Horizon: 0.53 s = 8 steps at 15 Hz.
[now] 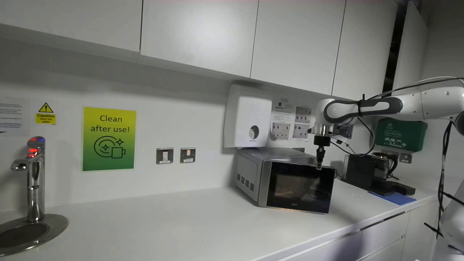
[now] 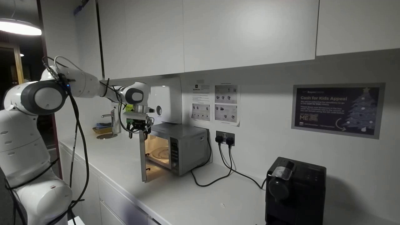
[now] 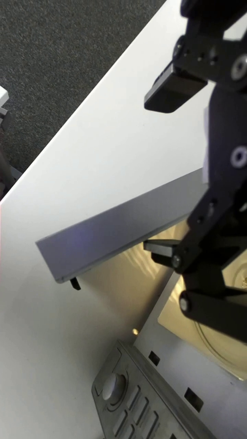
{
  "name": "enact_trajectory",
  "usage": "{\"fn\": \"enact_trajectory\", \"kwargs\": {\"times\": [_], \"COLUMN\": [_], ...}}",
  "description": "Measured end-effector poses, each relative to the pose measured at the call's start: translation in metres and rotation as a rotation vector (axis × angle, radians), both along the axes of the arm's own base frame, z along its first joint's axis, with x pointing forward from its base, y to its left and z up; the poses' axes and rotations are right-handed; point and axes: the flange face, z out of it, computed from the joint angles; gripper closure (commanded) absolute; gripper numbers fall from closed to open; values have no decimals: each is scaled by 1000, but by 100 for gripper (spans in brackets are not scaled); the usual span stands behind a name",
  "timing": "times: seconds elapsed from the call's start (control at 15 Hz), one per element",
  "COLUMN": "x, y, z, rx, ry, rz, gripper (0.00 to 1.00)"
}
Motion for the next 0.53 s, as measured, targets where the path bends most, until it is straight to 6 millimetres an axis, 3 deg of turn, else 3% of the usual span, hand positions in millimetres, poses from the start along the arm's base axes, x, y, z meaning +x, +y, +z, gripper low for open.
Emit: {"fn": "enact_trajectory", "kwargs": {"times": [0.53], "x": [-20], "y": [6], "z": [5], "rx": [-13], "ry": [33], "rz": [21], "gripper": [0]}}
